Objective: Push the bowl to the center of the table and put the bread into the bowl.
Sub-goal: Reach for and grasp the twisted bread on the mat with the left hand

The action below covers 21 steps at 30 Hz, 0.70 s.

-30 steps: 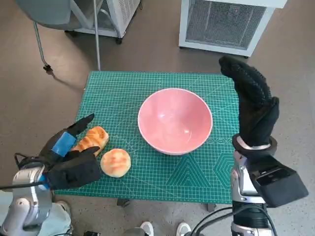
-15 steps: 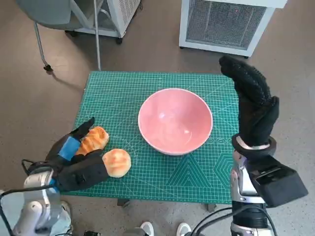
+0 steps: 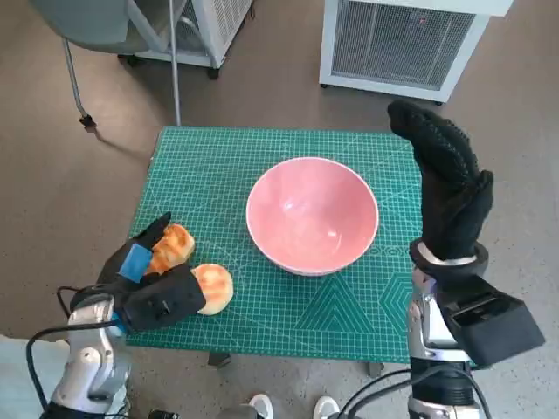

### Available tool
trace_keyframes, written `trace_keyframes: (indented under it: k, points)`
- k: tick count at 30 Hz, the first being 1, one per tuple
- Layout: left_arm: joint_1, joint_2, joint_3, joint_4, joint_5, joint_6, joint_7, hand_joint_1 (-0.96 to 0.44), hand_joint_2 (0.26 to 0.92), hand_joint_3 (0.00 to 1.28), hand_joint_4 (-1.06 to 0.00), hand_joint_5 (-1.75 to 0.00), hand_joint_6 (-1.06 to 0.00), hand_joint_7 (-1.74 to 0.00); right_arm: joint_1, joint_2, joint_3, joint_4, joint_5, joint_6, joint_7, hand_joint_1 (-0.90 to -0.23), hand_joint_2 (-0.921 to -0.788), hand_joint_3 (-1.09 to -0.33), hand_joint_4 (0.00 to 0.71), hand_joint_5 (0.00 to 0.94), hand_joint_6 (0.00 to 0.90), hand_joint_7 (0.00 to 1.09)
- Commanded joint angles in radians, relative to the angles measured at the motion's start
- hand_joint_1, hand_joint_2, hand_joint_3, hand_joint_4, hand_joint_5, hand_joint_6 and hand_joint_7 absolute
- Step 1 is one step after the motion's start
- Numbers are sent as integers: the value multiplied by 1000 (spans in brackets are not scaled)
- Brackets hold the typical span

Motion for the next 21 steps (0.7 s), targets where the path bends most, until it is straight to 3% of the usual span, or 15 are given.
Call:
trace_keyframes:
  k: [1,3,4,5,7,9,10,12,15,17,21]
  points:
    - [-7,-7,-19,45,-14,-5,3,-416,848,7,-382,-46,-319,-30,16,7,4,6,12,18,0,-422,-921,-655,338,18,-1,767]
    - [-10,-1,-21,60,-17,-21,13,-351,839,4,-438,-81,-356,-50,16,7,4,4,15,20,1,-422,-921,-656,338,18,-1,768]
    - [-12,2,-21,68,-20,-30,20,-320,834,7,-443,-193,-379,-69,16,7,4,3,16,21,2,-422,-921,-656,338,18,-1,768]
    - [-16,3,-18,87,-29,-46,36,-273,829,8,-399,-455,-409,-106,16,7,5,4,18,21,3,-422,-921,-656,338,18,-1,769]
    - [-23,3,-10,122,-44,-76,70,-172,833,5,-365,-1021,-391,-339,17,6,5,3,21,22,5,-423,-921,-656,337,18,-1,770]
    - [-31,1,-4,164,-58,-107,112,95,806,182,-501,-1166,-384,-478,17,6,6,4,24,23,6,-423,-921,-656,337,18,-1,770]
    - [-35,0,-3,184,-63,-119,132,155,770,269,-536,-1204,-388,-519,17,6,6,4,25,23,7,-423,-921,-656,337,18,-1,771]
    - [-46,0,-3,227,-69,-142,175,308,619,597,-620,-1335,-398,-652,18,6,8,3,26,25,7,-424,-921,-655,337,19,-1,771]
    - [-69,1,-7,299,-72,-165,228,387,509,826,-657,-1431,-410,-776,19,5,10,1,29,26,7,-424,-921,-655,337,19,-1,771]
    - [-87,2,-10,345,-74,-174,252,407,482,884,-665,-1456,-420,-817,19,5,11,-1,32,28,7,-424,-921,-655,337,19,-1,771]
    - [-124,1,-18,427,-80,-174,280,412,507,859,-655,-1459,-415,-912,19,4,13,-6,37,33,8,-424,-921,-656,339,21,-1,771]
